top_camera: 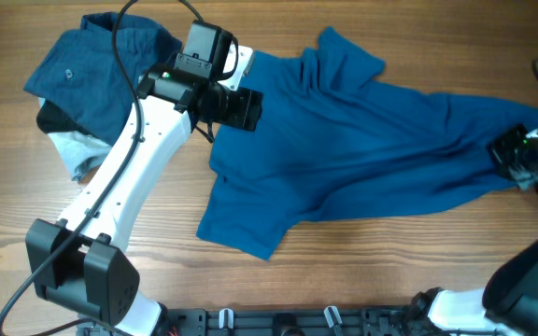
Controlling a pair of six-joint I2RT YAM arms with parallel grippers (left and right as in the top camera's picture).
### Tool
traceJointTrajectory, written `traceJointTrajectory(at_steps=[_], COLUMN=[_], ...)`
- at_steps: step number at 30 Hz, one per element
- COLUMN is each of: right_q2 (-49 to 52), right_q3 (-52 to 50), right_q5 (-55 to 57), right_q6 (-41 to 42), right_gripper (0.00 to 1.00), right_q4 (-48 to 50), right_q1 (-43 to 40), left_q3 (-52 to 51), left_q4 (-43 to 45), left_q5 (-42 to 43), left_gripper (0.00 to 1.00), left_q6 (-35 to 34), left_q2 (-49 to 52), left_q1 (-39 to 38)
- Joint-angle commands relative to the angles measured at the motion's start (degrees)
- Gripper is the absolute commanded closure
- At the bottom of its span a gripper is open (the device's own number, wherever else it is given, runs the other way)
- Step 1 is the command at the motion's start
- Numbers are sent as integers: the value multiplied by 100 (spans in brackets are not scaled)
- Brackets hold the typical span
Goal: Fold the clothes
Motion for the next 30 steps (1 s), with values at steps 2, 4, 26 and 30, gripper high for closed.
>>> traceJointTrajectory(at_steps=[2,4,26,30], right_q2=[-168,-177,-1764,-1764], right_q3=[7,7,7,7], right_q5=[1576,2190,1154,28], right_q6=[-92,-63,79,-431], right_gripper=[96,96,28,32], right_q4=[-920,-1311,-2006,-1537], right_q1=[-63,-66,-2138,-2129], left_q3=[31,31,31,28], left_q4=[2,4,-59,136], left_q5=[-17,-17,-463,-369], left_gripper=[20,20,12,13], left_q6=[-7,0,9,11], left_q2=[-149,-149,-146,-92], left_q1=[17,17,168,164])
